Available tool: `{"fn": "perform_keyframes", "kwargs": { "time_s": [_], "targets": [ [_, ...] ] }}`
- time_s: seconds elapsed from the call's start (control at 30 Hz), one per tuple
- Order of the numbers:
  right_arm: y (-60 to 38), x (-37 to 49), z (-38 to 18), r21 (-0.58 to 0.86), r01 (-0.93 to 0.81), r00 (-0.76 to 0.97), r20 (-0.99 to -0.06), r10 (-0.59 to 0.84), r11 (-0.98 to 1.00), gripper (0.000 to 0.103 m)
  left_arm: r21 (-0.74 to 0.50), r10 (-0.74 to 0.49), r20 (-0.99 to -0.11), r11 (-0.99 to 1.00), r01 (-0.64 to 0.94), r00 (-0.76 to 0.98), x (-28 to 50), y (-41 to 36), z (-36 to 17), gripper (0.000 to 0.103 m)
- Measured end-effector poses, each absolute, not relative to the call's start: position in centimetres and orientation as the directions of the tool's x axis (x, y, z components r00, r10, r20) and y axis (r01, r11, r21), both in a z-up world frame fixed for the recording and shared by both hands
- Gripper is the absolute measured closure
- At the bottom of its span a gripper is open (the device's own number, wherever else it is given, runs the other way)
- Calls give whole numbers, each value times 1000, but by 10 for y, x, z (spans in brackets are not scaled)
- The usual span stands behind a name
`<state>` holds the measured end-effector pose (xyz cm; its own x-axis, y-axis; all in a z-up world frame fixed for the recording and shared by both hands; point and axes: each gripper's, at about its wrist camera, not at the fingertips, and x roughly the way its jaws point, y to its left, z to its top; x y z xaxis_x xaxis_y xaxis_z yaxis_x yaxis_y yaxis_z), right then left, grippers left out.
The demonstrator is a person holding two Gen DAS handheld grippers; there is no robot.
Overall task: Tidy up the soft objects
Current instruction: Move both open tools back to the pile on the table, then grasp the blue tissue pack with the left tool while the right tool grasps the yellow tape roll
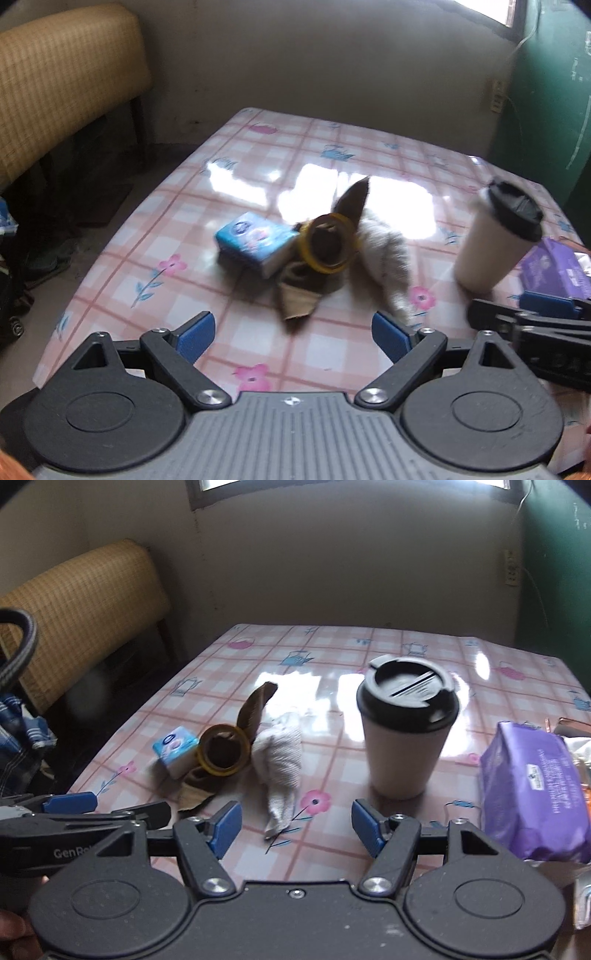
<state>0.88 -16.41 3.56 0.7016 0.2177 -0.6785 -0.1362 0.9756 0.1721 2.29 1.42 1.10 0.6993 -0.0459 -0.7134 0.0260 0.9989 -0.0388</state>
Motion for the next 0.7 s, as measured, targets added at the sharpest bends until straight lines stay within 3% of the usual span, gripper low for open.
{"fn": "perform_keyframes", "kwargs": {
  "time_s": [0.2, 0.47, 0.7],
  "targets": [
    [-170, 10, 25, 204, -131, 685, -689, 237, 970, 25, -33, 14, -731, 998, -56, 682, 42, 48, -11, 8],
    [-170, 13, 15, 222, -124, 672, -698, 246, 967, 25, -9, 21, -721, 999, -40, 692, 88, 53, -23, 8],
    [-172, 17, 9, 218, -119, 662, -710, 241, 969, 25, 106, 119, -728, 993, -60, 675, 125, 56, -43, 8]
  ]
}}
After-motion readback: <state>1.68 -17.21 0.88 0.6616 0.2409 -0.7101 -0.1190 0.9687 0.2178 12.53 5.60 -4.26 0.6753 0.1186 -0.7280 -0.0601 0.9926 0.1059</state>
